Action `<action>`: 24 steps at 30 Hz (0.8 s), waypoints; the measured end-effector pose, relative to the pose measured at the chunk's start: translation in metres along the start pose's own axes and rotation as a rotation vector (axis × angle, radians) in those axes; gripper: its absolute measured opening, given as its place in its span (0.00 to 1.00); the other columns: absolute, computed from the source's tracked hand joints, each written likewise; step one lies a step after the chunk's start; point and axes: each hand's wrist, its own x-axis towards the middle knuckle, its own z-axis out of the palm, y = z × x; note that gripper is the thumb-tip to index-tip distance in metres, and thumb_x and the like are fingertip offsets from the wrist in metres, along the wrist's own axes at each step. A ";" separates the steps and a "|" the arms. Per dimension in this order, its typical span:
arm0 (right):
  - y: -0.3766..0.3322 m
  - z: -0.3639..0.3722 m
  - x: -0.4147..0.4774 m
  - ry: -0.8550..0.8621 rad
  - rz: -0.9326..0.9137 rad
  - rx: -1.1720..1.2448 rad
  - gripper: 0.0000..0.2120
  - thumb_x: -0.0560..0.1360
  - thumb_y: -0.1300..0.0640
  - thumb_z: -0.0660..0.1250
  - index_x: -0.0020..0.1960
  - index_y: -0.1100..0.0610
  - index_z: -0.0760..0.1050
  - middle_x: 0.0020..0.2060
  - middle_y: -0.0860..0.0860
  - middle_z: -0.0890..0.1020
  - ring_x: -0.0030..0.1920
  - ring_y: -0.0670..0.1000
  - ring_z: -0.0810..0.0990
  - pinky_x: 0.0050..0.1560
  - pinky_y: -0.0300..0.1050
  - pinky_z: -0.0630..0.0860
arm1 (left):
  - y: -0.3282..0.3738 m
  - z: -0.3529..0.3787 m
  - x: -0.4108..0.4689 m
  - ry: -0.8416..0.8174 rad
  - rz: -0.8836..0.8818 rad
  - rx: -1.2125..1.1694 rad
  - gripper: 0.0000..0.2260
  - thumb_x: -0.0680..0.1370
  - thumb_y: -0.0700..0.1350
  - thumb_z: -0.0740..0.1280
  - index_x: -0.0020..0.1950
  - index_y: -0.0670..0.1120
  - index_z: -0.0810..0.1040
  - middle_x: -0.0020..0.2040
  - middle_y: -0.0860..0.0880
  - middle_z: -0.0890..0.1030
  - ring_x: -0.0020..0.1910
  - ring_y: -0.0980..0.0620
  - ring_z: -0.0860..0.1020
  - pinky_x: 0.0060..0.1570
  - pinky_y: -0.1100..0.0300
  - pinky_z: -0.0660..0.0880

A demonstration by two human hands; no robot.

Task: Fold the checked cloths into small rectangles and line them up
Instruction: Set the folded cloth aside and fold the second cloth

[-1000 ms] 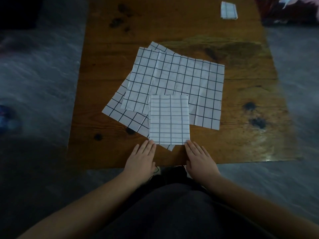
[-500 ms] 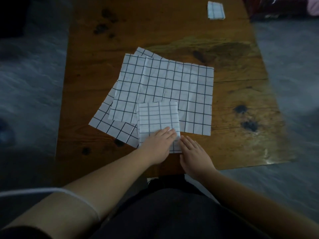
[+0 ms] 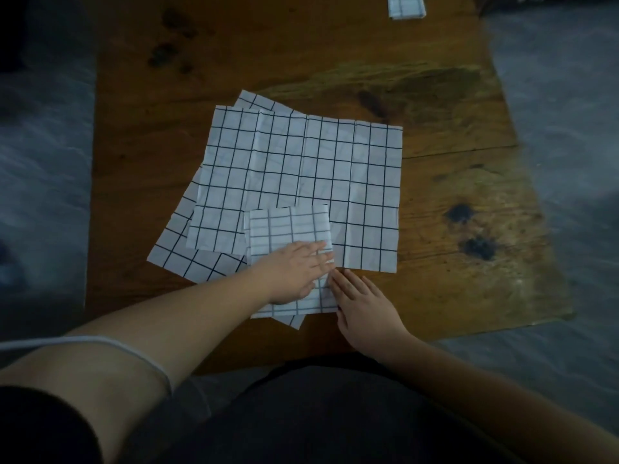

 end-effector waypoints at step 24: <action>0.006 0.004 0.000 0.028 -0.056 -0.037 0.34 0.83 0.48 0.54 0.80 0.51 0.37 0.82 0.51 0.46 0.82 0.53 0.44 0.76 0.53 0.38 | -0.047 -0.019 0.019 0.026 0.051 0.002 0.28 0.85 0.49 0.54 0.83 0.53 0.47 0.83 0.52 0.45 0.82 0.51 0.41 0.77 0.53 0.37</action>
